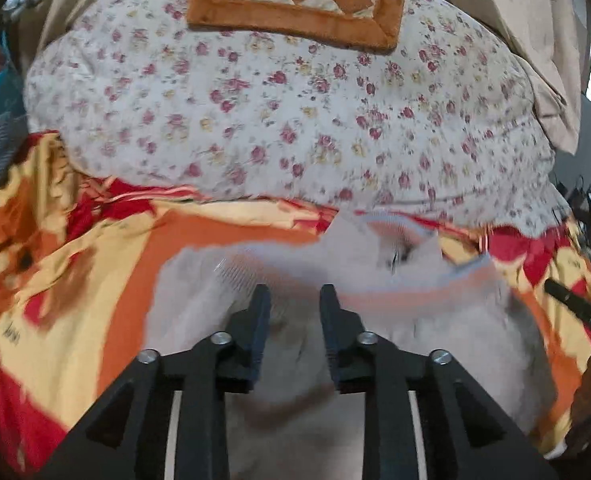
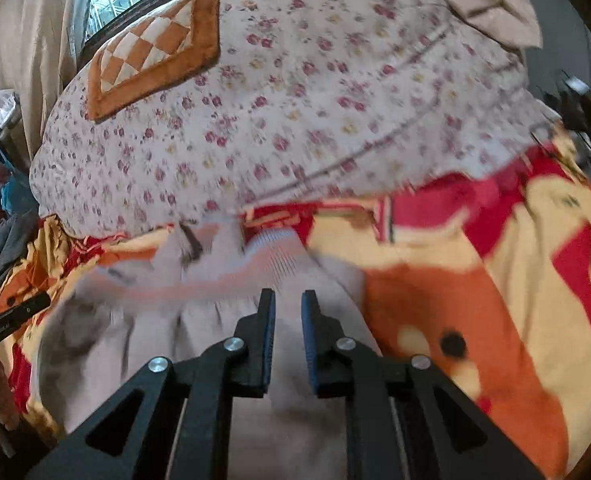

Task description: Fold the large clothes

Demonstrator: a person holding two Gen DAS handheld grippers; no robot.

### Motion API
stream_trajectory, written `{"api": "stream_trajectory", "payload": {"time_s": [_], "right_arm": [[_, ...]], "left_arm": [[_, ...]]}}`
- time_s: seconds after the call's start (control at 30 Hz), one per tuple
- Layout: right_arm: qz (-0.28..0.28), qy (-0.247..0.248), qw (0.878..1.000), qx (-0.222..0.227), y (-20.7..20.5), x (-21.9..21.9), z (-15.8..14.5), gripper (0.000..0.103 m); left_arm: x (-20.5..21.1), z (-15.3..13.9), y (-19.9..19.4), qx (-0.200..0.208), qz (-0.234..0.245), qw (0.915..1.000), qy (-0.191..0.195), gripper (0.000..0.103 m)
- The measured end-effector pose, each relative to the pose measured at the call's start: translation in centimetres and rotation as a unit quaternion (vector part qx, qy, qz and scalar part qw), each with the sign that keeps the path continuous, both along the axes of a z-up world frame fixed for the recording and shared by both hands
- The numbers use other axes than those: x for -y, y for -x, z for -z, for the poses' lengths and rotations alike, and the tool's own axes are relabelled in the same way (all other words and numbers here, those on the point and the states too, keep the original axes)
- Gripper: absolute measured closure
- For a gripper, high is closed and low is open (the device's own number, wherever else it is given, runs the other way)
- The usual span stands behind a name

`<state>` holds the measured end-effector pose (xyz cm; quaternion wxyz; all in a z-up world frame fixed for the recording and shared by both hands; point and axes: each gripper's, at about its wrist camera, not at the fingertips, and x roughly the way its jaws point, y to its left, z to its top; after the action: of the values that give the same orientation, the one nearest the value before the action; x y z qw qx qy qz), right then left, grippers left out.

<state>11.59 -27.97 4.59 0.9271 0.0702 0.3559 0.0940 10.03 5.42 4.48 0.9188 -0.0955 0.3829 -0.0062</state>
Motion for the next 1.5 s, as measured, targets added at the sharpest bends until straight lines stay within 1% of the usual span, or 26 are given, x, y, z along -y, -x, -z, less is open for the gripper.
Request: {"api": "stream_trajectory", "payload": {"time_s": [0.03,0.07,0.13,0.17,0.2,0.23,0.27,0.3,0.33,0.37,0.43,0.57,0.67,0.73,0.9,0.97,1.03,1.1,1.13,1.2,1.27,1.3,1.37,1.4,1.43,1.5], "right_arm": [[0.000,0.004,1.000,-0.006,-1.2,-0.6,0.5,0.090],[-0.004,0.005,1.000,-0.020,-2.8,-1.4,1.5,0.090],[-0.007,0.007,0.999,-0.040,-4.6,-2.4,3.2,0.090],[-0.011,0.015,0.998,-0.059,-5.8,-2.7,4.7,0.090],[-0.015,0.024,0.997,-0.069,-6.4,-2.9,5.6,0.090],[-0.017,0.040,0.996,-0.082,-7.3,-3.0,7.0,0.090],[-0.017,0.043,0.994,-0.098,-8.0,-3.0,8.0,0.091],[-0.020,0.036,0.993,-0.108,-8.5,-2.9,8.8,0.092],[-0.024,0.030,0.993,-0.109,-9.0,-2.8,9.2,0.092],[-0.025,0.030,0.994,-0.106,-9.5,-2.7,9.4,0.093],[-0.029,0.028,0.994,-0.106,-10.2,-2.6,10.1,0.093],[-0.031,0.016,0.994,-0.108,-10.8,-2.5,10.5,0.093],[-0.030,0.011,0.994,-0.105,-10.5,-2.4,10.3,0.093],[-0.036,0.020,0.994,-0.103,-10.2,-2.6,10.2,0.092],[-0.038,0.023,0.993,-0.105,-10.4,-2.8,10.2,0.090],[-0.040,0.028,0.994,-0.102,-10.3,-2.9,10.0,0.090],[-0.041,0.036,0.994,-0.096,-10.3,-3.0,9.8,0.089],[-0.039,0.045,0.994,-0.088,-9.9,-3.4,9.5,0.087],[-0.044,0.049,0.994,-0.090,-9.9,-3.6,9.4,0.083],[-0.048,0.063,0.993,-0.088,-9.7,-3.9,9.3,0.082],[-0.051,0.056,0.992,-0.098,-9.9,-3.6,9.6,0.082],[-0.053,0.052,0.992,-0.101,-10.1,-3.5,9.7,0.082],[-0.052,0.051,0.991,-0.112,-10.3,-3.3,9.4,0.082],[-0.041,0.049,0.992,-0.111,-10.2,-3.2,8.9,0.083],[-0.028,0.039,0.995,-0.093,-9.5,-2.9,7.8,0.087],[-0.022,0.019,0.999,-0.038,-7.6,-2.5,5.2,0.087]], "left_arm": [[0.2,0.8,-2.0,-0.015,0.004,0.9998,0.012,0.088],[0.6,1.6,-3.4,-0.023,0.013,0.9995,0.016,0.088],[1.8,3.5,-6.4,-0.028,0.040,0.9988,-0.003,0.088],[2.1,4.9,-7.9,-0.047,0.051,0.9976,-0.011,0.088],[2.1,6.4,-9.0,-0.065,0.044,0.9964,-0.032,0.088],[1.8,7.5,-9.5,-0.073,0.026,0.9955,-0.054,0.088],[1.1,8.7,-10.0,-0.083,0.010,0.9937,-0.075,0.090],[0.1,9.8,-10.2,-0.090,-0.001,0.9934,-0.071,0.091],[-0.9,10.2,-10.3,-0.093,-0.010,0.9944,-0.049,0.094],[-1.7,10.2,-10.4,-0.091,-0.025,0.9948,-0.036,0.103],[-2.8,10.5,-10.5,-0.092,-0.054,0.9936,-0.036,0.103],[-3.8,10.9,-11.2,-0.097,-0.075,0.9920,-0.030,0.103],[-4.1,10.9,-11.3,-0.101,-0.071,0.9921,-0.023,0.103],[-4.1,10.9,-11.2,-0.100,-0.069,0.9924,-0.019,0.103],[-2.8,11.1,-11.2,-0.104,-0.065,0.9911,-0.051,0.103],[-2.3,11.1,-11.1,-0.105,-0.062,0.9911,-0.055,0.103],[-2.2,11.1,-11.1,-0.103,-0.064,0.9914,-0.049,0.103],[-2.3,11.1,-11.0,-0.104,-0.062,0.9921,-0.031,0.103],[-2.5,11.2,-10.9,-0.103,-0.061,0.9927,-0.018,0.103],[-3.3,11.5,-10.7,-0.098,-0.063,0.9929,0.023,0.103],[-4.0,11.6,-10.6,-0.096,-0.064,0.9917,0.056,0.103],[-4.0,11.7,-10.7,-0.098,-0.064,0.9914,0.059,0.103],[-3.7,11.5,-10.8,-0.102,-0.060,0.9919,0.048,0.103],[-3.4,11.2,-10.7,-0.103,-0.053,0.9924,0.042,0.103],[-3.3,10.4,-10.2,-0.086,-0.046,0.9940,0.049,0.103],[-3.0,8.1,-8.5,-0.044,-0.034,0.9967,0.059,0.103]]}}
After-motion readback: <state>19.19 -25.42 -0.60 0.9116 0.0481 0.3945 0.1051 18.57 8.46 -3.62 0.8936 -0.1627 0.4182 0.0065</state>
